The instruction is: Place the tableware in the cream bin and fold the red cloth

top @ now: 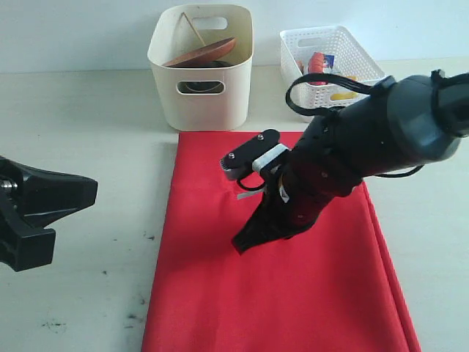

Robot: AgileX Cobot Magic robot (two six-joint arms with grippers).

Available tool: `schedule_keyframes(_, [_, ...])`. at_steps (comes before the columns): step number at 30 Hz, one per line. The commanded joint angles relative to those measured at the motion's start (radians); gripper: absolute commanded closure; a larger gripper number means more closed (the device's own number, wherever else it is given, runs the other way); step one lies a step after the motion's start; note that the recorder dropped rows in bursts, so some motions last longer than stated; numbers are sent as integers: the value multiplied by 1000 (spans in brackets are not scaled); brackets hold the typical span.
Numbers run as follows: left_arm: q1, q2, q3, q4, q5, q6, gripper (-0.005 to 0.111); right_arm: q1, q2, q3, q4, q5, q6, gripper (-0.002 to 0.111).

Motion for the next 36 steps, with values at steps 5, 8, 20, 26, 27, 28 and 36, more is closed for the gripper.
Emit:
schedule_keyframes(5, [1, -6, 3, 0, 0, -2, 104, -214, -58, 160, -231, 108, 162, 108])
schedule_keyframes(8, [1, -6, 3, 12, 0, -2, 104, -305, -90, 183, -386, 134, 261, 108])
schedule_keyframes(20, [1, -6, 3, 13, 5, -2, 104, -554, -309, 142, -462, 154, 363, 108])
schedule_keyframes(26, [1, -6, 3, 13, -9, -2, 104, -480, -464, 145, -54, 14, 30, 108])
schedule_keyframes(27, [1, -6, 3, 13, -16, -2, 104, -466, -458, 145, -4, 1, -28, 108])
schedule_keyframes(28, [1, -6, 3, 13, -18, -2, 104, -456, -442, 145, 32, -1, -63, 108])
schedule_keyframes(36, [1, -6, 3, 13, -10, -2, 104, -451, -202, 145, 75, 44, -82, 108])
